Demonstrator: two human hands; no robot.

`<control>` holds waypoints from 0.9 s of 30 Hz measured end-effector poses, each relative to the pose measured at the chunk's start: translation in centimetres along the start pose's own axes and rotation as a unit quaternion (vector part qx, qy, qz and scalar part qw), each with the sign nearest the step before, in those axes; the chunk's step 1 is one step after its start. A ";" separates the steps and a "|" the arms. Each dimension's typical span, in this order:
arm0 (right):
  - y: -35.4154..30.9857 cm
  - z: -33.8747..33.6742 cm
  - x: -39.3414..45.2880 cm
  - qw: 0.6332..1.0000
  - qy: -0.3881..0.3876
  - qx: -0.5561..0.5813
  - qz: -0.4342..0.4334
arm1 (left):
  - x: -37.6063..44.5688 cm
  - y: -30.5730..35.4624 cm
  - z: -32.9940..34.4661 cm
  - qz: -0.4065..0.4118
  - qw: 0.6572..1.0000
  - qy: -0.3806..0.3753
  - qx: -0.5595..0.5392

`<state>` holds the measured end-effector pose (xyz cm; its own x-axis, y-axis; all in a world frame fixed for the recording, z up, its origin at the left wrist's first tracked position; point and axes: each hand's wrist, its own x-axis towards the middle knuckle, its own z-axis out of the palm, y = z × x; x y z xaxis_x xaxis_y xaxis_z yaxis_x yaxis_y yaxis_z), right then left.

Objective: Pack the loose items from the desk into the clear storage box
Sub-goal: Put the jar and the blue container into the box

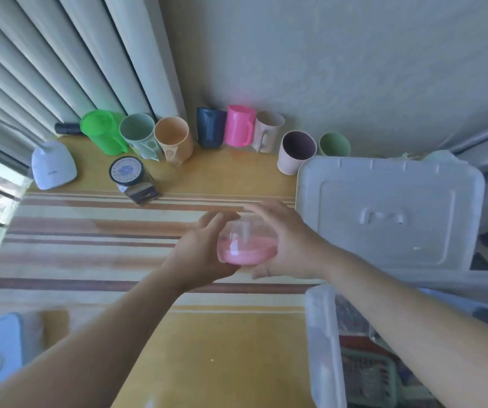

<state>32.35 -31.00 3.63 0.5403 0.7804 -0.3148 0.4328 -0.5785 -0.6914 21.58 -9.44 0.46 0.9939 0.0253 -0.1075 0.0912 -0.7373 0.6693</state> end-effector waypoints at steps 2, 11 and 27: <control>-0.6 -2.2 -3.0 0.992 -0.018 0.109 0.054 | -0.7 2.1 -0.2 0.077 0.996 0.042 0.012; -0.1 -7.7 -20.6 0.989 0.062 0.127 0.035 | -4.2 17.2 5.0 0.290 0.945 0.140 0.060; 15.6 1.0 -37.3 0.966 0.113 -0.122 0.200 | -7.7 28.8 26.6 0.071 0.980 -0.187 -0.001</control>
<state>18.27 -68.94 3.94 0.8315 0.4276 -0.3547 0.3000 -0.8829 -0.3612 14.85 -48.76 1.01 0.9045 -0.3265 -0.2745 -0.0461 -0.7145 0.6981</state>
